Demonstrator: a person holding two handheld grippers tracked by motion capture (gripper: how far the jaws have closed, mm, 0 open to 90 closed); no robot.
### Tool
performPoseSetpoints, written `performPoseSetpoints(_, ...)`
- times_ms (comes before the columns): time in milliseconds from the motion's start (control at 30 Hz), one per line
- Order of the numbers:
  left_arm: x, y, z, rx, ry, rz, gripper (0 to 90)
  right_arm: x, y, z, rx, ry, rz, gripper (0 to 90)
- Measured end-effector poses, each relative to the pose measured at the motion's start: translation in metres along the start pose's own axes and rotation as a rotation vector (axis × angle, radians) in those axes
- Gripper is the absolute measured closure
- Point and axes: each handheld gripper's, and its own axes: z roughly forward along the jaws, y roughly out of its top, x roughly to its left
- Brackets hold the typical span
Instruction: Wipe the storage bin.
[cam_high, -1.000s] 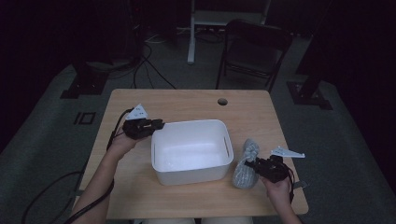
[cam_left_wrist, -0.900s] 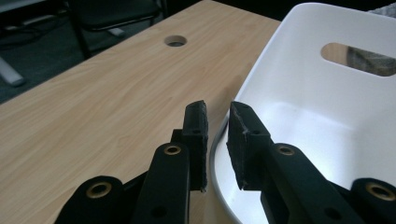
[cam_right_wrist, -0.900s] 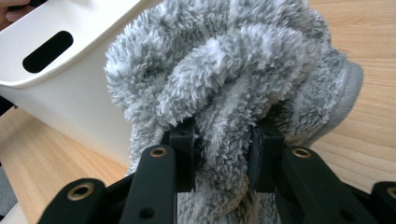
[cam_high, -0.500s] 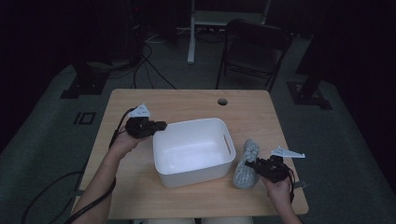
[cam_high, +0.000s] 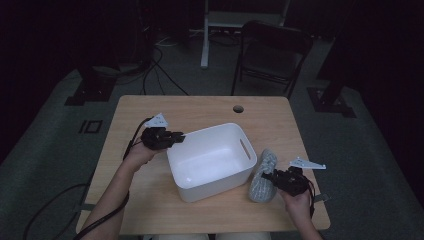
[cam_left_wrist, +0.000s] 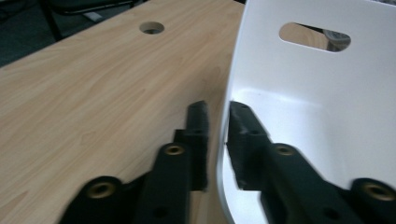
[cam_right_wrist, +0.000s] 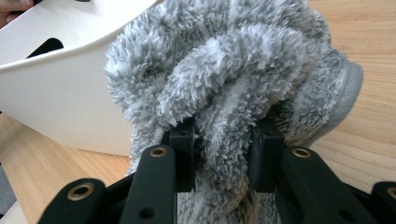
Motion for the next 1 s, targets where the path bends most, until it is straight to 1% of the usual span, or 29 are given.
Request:
performPoseSetpoints(33, -0.001, -0.001, 0.0, -0.001, 0.01, 0.004, 82.6, 0.0, 0.0, 0.0, 0.0, 0.0, 0.001, 68.1)
performPoseSetpoints(100, -0.003, -0.002, -0.001, 0.001, 0.019, -0.001, 83.8, 0.0, 0.0, 0.0, -0.001, -0.001, -0.001, 68.1)
performPoseSetpoints(167, -0.004, -0.004, -0.005, -0.003, 0.024, -0.02, 85.2, 0.0, 0.0, -0.001, -0.004, -0.002, -0.001, 68.1)
performPoseSetpoints(233, -0.006, -0.008, -0.009, -0.009, 0.04, -0.028, 87.1, 0.0, 0.001, -0.002, -0.007, -0.003, -0.001, 68.1)
performPoseSetpoints(333, -0.007, -0.01, -0.011, -0.014, 0.045, -0.035, 87.5, 0.0, 0.001, -0.002, -0.008, -0.004, -0.002, 68.1)
performPoseSetpoints(367, -0.01, -0.013, -0.015, -0.022, 0.062, -0.041, 86.9, 0.0, 0.002, -0.002, -0.012, -0.005, 0.001, 68.1)
performPoseSetpoints(433, -0.01, -0.013, -0.015, -0.04, 0.048, -0.047, 77.9, 0.0, 0.003, -0.001, -0.013, -0.002, 0.0, 68.1)
performPoseSetpoints(467, -0.01, -0.013, -0.015, -0.04, 0.048, -0.047, 75.7, 0.0, 0.003, -0.001, -0.013, -0.002, 0.0, 68.1)
performPoseSetpoints(500, -0.01, -0.012, -0.014, -0.045, 0.047, -0.043, 70.9, 0.001, 0.003, 0.0, -0.011, 0.0, -0.002, 68.1)
performPoseSetpoints(533, -0.009, -0.009, -0.011, -0.037, 0.037, -0.041, 71.0, 0.002, 0.003, 0.0, -0.009, 0.0, -0.002, 68.1)
performPoseSetpoints(567, -0.009, -0.008, -0.01, -0.037, 0.046, -0.032, 71.7, 0.002, 0.003, 0.001, -0.008, 0.001, -0.003, 68.1)
performPoseSetpoints(600, -0.009, -0.008, -0.01, -0.037, 0.046, -0.032, 75.1, 0.002, 0.003, 0.001, -0.006, 0.001, -0.005, 68.1)
performPoseSetpoints(667, -0.009, -0.007, -0.009, -0.027, 0.077, -0.035, 77.6, 0.002, 0.002, 0.002, -0.002, 0.003, -0.003, 68.1)
performPoseSetpoints(700, -0.009, -0.006, -0.008, -0.021, 0.087, -0.039, 81.9, 0.002, 0.001, 0.002, -0.001, 0.003, -0.004, 68.1)
performPoseSetpoints(733, -0.01, -0.006, -0.007, -0.022, 0.078, -0.043, 84.2, 0.002, 0.001, 0.002, 0.001, 0.003, -0.002, 68.1)
performPoseSetpoints(767, -0.011, -0.006, -0.007, -0.022, 0.093, -0.042, 87.0, 0.002, 0.001, 0.002, 0.001, 0.003, -0.002, 68.1)
performPoseSetpoints(833, -0.014, -0.007, -0.008, -0.02, 0.108, -0.057, 87.4, 0.001, 0.001, 0.001, -0.001, 0.002, -0.002, 68.1)
performPoseSetpoints(900, -0.015, -0.01, -0.011, -0.03, 0.114, -0.097, 87.7, 0.001, 0.001, 0.0, -0.005, 0.001, -0.002, 68.1)
performPoseSetpoints(933, -0.016, -0.012, -0.013, -0.038, 0.129, -0.107, 87.8, 0.001, 0.001, -0.001, -0.007, 0.001, 0.0, 68.1)
performPoseSetpoints(1000, -0.021, -0.016, -0.018, -0.043, 0.149, -0.113, 87.6, 0.001, 0.002, -0.002, -0.012, 0.0, -0.002, 68.1)
